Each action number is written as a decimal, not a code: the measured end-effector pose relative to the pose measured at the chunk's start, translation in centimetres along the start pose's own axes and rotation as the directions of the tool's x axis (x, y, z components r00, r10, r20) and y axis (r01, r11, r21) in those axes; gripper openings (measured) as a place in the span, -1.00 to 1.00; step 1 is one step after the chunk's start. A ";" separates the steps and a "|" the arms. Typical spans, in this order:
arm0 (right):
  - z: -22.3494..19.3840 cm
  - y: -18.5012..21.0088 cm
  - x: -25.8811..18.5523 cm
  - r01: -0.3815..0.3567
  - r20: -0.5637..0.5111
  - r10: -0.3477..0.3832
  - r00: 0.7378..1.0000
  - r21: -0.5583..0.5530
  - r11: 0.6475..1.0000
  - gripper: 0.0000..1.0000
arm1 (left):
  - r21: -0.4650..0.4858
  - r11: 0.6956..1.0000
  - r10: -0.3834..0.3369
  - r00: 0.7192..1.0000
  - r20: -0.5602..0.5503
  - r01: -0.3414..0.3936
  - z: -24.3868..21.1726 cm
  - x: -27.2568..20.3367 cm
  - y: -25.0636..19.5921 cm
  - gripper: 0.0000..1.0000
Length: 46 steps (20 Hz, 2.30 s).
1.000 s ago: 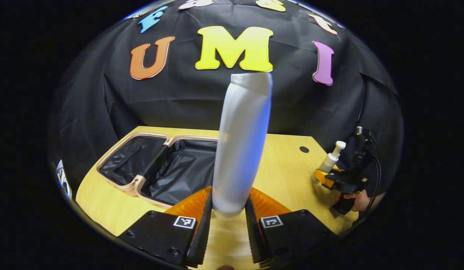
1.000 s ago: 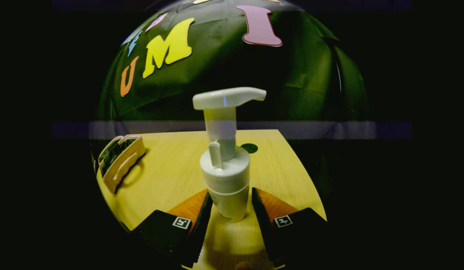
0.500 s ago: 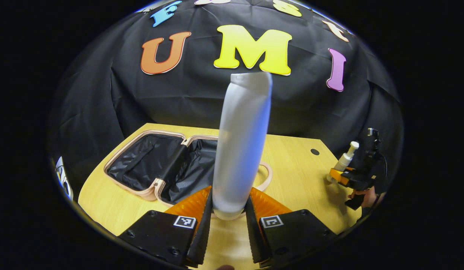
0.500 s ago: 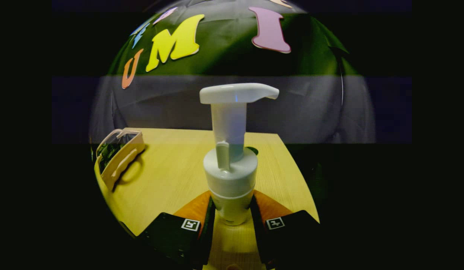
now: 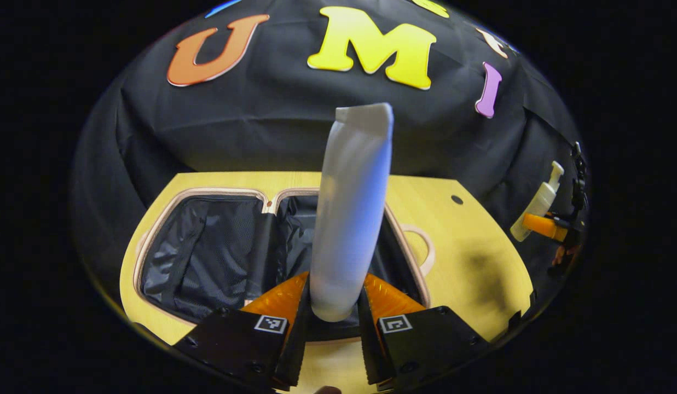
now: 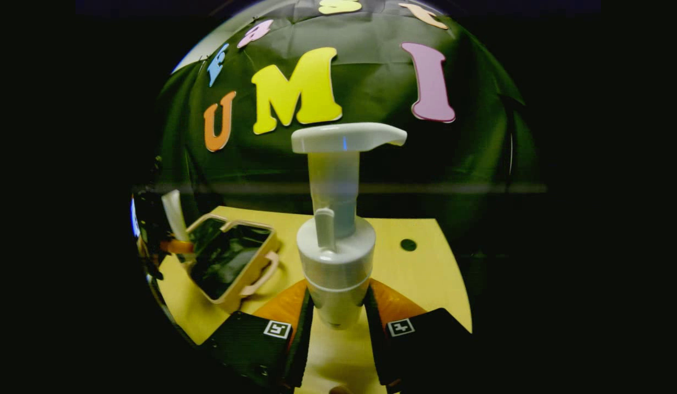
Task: First open the suitcase, pack the skin care products into it, and then close the suitcase.
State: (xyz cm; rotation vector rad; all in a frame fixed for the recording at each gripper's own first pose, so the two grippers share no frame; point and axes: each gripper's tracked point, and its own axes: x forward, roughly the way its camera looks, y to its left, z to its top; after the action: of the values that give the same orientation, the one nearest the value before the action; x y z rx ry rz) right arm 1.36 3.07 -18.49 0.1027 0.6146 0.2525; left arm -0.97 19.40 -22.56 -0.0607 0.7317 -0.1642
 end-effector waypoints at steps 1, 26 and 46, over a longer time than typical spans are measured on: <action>0.1 1.8 -0.6 -0.021 -0.012 0.022 1.000 0.029 0.999 -0.07 | 0.013 1.000 -0.018 0.999 -0.034 0.018 -0.4 1.2 0.9 -0.07; -1.5 15.0 -4.0 -0.190 -0.164 0.174 0.971 -0.087 0.978 -0.07 | -0.089 0.996 -0.033 0.955 -0.293 0.007 -4.9 7.4 2.2 0.00; -11.3 24.9 16.6 0.011 -0.718 0.164 0.677 0.232 0.973 -0.07 | -0.474 0.878 -0.027 0.995 0.097 0.070 -5.9 -11.5 5.9 0.27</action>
State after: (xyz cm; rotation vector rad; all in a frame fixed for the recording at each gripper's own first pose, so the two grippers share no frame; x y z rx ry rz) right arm 2.80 31.73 -32.69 0.2473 1.4620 0.3077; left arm -12.56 27.22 -20.05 -0.5568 0.6693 -0.0241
